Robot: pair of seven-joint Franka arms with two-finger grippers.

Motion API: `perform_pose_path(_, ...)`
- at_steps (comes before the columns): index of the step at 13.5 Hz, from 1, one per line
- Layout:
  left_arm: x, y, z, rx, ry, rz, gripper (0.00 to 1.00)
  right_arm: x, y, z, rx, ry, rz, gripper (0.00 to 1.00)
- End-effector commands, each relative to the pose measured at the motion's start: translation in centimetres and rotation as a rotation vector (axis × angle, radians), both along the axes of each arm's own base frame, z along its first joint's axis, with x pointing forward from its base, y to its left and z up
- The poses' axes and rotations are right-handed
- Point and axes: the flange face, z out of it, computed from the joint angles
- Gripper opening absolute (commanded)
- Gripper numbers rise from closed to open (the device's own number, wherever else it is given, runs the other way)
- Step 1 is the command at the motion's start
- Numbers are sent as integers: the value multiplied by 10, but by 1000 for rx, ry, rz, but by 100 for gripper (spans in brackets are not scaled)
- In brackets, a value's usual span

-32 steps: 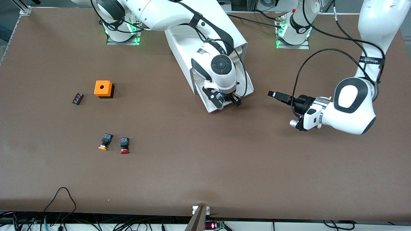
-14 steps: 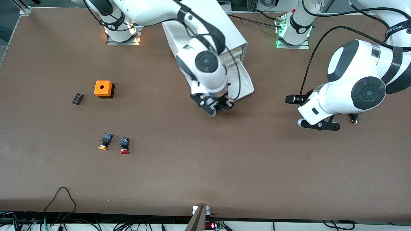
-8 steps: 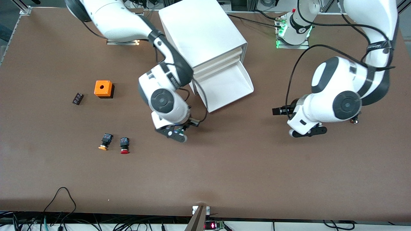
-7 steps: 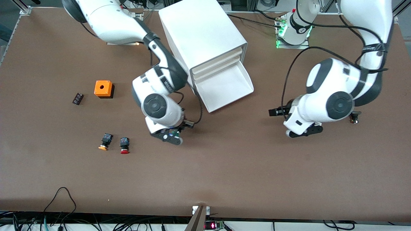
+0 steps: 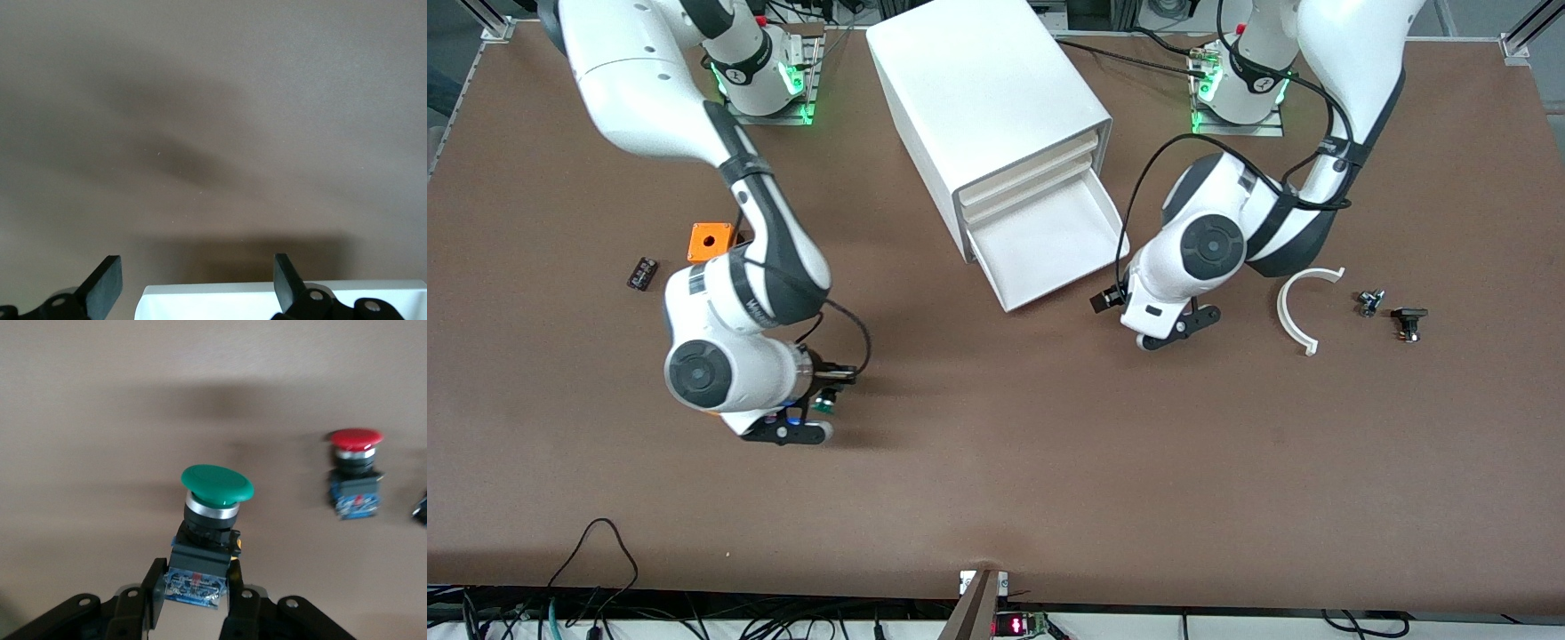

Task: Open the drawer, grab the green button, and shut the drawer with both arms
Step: 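Lift the green button out with the right gripper while the left gripper repositions, then place the green button by the red button while the left gripper shuts the drawer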

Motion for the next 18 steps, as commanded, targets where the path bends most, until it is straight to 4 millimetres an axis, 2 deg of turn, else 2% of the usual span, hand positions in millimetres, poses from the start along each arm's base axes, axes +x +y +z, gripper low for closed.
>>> perform_pose_path(1,-13,-9,0,71,-81,-14,100,5,-15,-18,40,-40,141,0)
perform_pose_path(5,-28,-12,-33,37,-130,25,100,9,-20,-72,40,-103,209,0)
perform_pose_path(7,-43,-28,-48,24,-138,42,100,9,-23,-90,40,-97,202,0)
perform_pose_path(9,-44,-30,-60,14,-129,43,100,8,-28,-98,45,-84,185,0)
perform_pose_path(10,-45,-31,-66,6,-128,45,100,8,-26,-98,46,-83,176,5)
perform_pose_path(11,-45,-32,-70,-4,-134,49,100,9,-27,-97,48,-84,176,28)
perform_pose_path(12,-47,-36,-70,-7,-136,49,100,8,-27,-95,47,-78,178,70)
perform_pose_path(13,-51,-38,-71,-2,-132,58,100,10,-28,-89,47,-85,181,100)
perform_pose_path(16,-76,-55,-80,4,-99,26,100,15,-55,-61,45,-71,149,100)
perform_pose_path(18,-90,-64,-83,0,-74,16,100,20,-80,-11,41,-95,128,100)
